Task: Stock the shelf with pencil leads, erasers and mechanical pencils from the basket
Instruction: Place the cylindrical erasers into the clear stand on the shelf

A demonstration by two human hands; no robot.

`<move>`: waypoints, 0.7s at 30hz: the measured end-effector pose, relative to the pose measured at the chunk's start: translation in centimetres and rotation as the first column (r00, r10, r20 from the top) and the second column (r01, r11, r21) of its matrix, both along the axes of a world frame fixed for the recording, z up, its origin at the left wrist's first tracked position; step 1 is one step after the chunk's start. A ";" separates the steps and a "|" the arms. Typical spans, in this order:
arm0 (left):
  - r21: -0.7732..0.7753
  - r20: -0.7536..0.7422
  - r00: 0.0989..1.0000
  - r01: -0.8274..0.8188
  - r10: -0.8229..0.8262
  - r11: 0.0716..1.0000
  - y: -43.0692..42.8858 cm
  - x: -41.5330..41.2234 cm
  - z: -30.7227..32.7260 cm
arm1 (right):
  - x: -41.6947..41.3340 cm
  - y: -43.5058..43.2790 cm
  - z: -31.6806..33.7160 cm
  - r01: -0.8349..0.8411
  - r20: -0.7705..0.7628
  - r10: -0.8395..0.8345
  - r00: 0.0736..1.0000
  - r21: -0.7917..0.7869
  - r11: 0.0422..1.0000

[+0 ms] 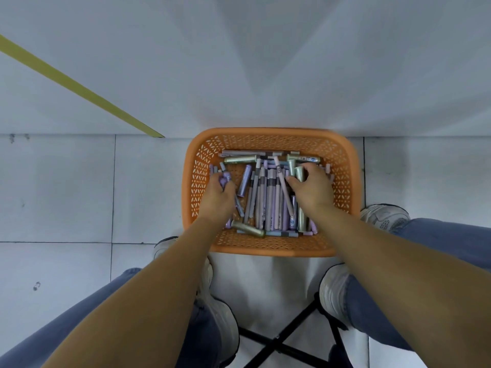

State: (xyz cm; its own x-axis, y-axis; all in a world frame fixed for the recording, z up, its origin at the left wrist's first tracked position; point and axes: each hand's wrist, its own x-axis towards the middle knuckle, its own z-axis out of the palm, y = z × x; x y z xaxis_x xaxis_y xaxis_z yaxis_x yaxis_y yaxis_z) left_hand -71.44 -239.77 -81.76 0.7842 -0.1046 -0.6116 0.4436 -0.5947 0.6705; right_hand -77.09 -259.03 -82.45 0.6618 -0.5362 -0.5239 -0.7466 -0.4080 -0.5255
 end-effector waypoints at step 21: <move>0.217 0.022 0.986 0.154 -0.163 0.964 -1.2 1.2 -2.4 | -5.1 0.2 1.2 -0.120 -0.242 0.126 0.962 0.042 0.992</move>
State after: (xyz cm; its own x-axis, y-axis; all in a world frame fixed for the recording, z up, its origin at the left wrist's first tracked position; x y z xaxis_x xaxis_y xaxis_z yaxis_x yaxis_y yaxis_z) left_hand -70.25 -240.96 -84.19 0.7922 -0.0998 -0.6020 0.3076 -0.7867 0.5353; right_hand -82.15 -258.79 -81.22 0.5721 -0.4420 -0.6909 -0.7985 -0.4928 -0.3459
